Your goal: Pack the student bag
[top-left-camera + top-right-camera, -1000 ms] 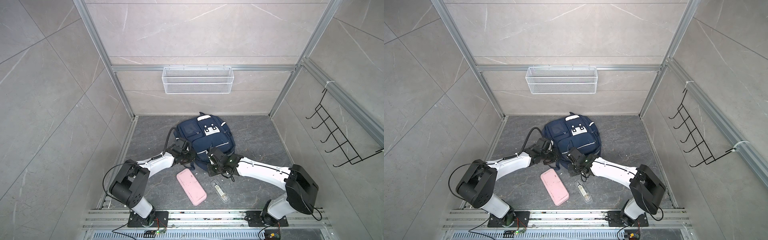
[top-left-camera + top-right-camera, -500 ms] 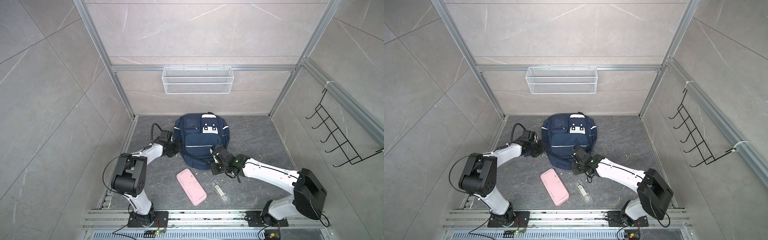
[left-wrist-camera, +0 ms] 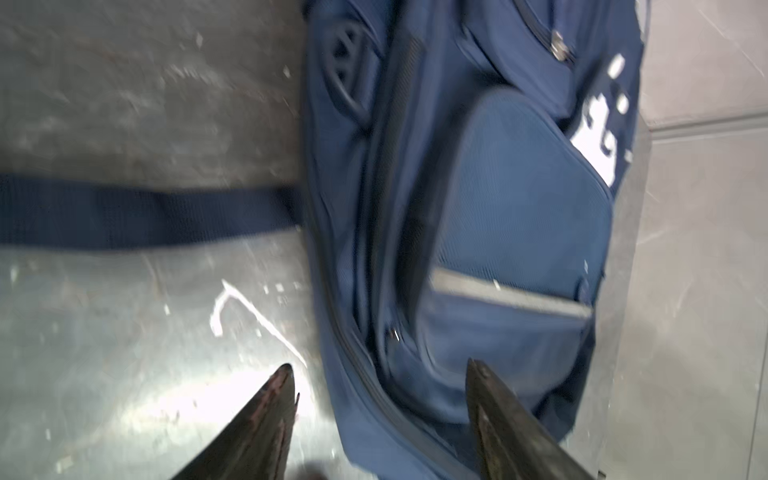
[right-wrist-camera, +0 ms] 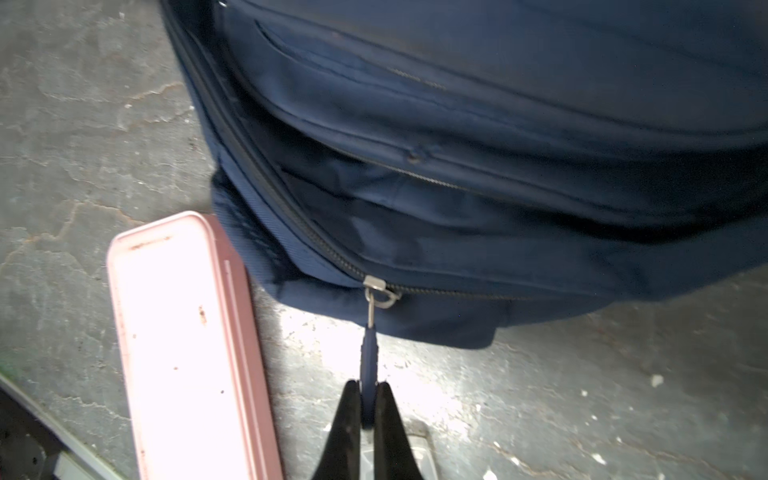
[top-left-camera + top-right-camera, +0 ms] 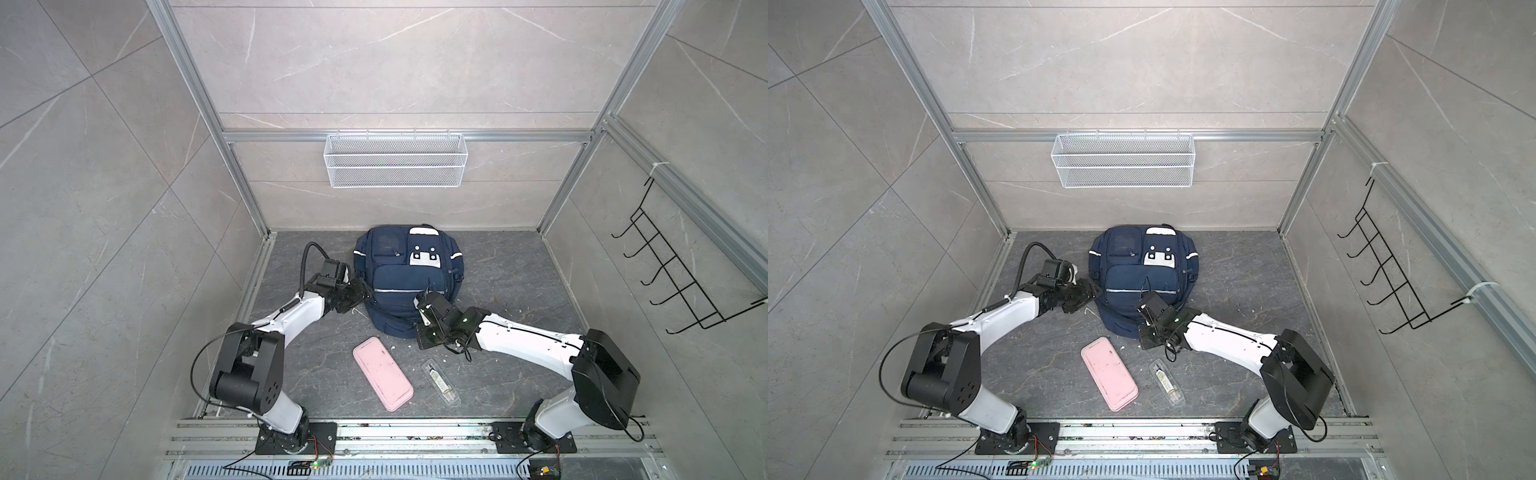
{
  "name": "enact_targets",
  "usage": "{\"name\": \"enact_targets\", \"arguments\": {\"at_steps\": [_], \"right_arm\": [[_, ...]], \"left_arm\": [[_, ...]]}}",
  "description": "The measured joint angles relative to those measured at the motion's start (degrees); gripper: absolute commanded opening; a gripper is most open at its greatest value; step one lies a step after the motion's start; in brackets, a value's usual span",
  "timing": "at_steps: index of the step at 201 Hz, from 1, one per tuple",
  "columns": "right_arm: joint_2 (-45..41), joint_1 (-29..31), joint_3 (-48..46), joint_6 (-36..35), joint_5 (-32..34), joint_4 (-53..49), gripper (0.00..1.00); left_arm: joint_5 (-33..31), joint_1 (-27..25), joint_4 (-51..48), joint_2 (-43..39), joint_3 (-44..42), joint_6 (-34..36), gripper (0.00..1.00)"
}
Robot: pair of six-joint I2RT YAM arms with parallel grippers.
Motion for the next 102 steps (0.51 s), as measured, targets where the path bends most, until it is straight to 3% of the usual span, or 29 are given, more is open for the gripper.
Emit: {"name": "enact_targets", "arguments": {"at_steps": [63, 102], "right_arm": [[1.2, 2.3, 4.1, 0.2, -1.2, -0.3, 0.00], [2.9, 2.9, 6.3, 0.2, -1.2, -1.8, 0.00]], "left_arm": [[-0.4, -8.6, 0.0, -2.6, -2.6, -1.9, 0.65], [-1.5, -9.8, -0.4, -2.6, -2.6, -1.8, 0.58]]}}
